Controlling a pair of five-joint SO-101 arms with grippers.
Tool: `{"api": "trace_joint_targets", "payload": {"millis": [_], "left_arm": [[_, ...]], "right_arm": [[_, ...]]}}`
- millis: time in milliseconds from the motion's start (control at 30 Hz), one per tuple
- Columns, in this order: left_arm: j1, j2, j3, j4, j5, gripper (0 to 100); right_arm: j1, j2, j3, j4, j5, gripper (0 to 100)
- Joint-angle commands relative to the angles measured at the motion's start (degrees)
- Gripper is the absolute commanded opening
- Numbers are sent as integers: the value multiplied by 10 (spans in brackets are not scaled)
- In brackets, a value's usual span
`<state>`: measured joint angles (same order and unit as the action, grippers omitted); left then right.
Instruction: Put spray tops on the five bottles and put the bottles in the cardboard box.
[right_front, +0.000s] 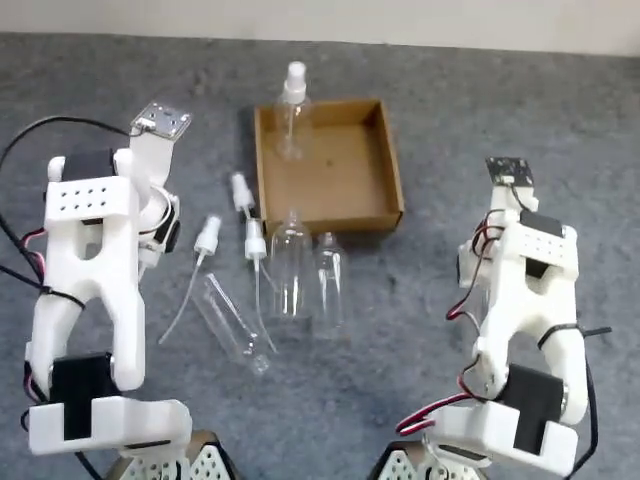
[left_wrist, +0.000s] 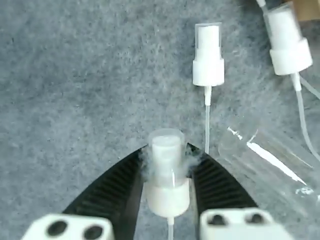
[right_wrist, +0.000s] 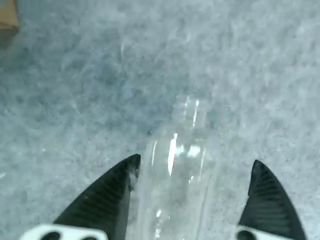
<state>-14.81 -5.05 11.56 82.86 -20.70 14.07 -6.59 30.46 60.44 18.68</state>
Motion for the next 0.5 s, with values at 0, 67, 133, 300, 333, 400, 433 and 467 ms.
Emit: {"api": "trace_joint_targets", "payload": {"millis": [0, 67, 133, 300, 333, 400, 433, 467], "left_arm": [[8, -27, 0, -7, -4, 25], [8, -27, 0, -7, -4, 25], [8, -27, 0, -7, -4, 25], [8, -27, 1, -7, -4, 25], [8, -27, 1, -7, -4, 25], [8, -27, 1, -7, -4, 25], [8, -28, 1, -7, -4, 25], [8, -29, 0, -7, -4, 25]], "right_arm": [[-7, -32, -31, -7, -9, 267], [-8, -14, -31, -15, -9, 266], [-8, 23, -34, -15, -9, 251], [-7, 97, -66, -15, -9, 174], [-7, 102, -74, -14, -9, 173], [-7, 105, -84, -14, -9, 170], [-6, 104, -87, -14, -8, 162], [-6, 103, -87, -14, -7, 139]]}}
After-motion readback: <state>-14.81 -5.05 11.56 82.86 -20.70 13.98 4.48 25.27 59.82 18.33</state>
